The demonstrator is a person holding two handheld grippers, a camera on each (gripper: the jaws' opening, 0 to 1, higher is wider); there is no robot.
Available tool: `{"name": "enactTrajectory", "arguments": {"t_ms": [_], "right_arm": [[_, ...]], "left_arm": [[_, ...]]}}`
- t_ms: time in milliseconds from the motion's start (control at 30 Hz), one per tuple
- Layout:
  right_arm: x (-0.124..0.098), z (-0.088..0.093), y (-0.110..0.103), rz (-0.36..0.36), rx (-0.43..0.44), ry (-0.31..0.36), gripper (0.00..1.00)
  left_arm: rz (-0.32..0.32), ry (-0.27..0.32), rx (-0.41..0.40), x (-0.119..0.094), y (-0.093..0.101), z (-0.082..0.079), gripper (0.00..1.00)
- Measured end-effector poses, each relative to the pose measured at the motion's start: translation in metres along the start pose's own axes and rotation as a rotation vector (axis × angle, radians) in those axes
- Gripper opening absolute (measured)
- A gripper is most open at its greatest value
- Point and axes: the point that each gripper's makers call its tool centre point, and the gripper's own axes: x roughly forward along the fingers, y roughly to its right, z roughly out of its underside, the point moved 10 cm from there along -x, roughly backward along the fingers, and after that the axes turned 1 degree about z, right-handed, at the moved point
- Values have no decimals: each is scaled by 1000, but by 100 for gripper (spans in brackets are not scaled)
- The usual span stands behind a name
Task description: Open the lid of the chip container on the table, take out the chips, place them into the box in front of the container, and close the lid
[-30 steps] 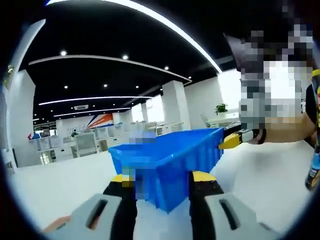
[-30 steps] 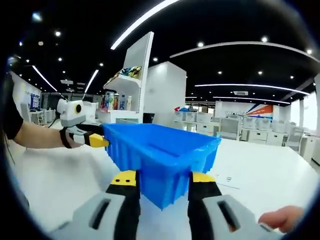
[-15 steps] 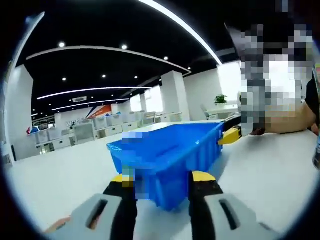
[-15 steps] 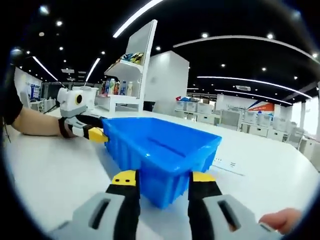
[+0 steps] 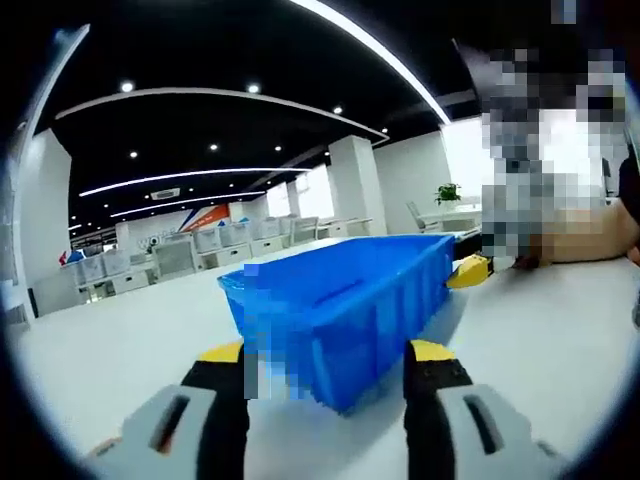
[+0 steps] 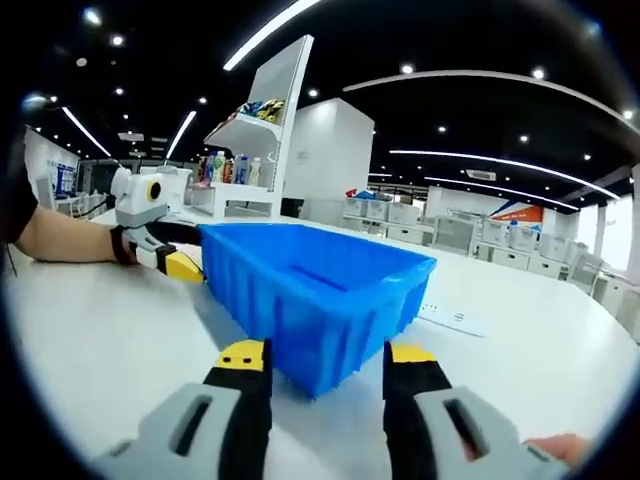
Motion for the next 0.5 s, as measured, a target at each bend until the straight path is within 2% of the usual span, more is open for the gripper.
{"name": "enactTrajectory", "arguments": {"t_ms": [133,233,333,500], "right_arm": [[-11,-2,6,40,50,27,52],[-24,-3,6,64,94,52,55],[-41,-3,0,89,117,62,58],[-62,-1,-10,96,122,72,65]], "left_arm": [[-9,4,-7,-11,6,-1,62],[-13,26,-24,-22,12,-3,67],[-19,31,-30,-35,23,-3,75],[-7,38,-46,-59,41,-4,80]]}}
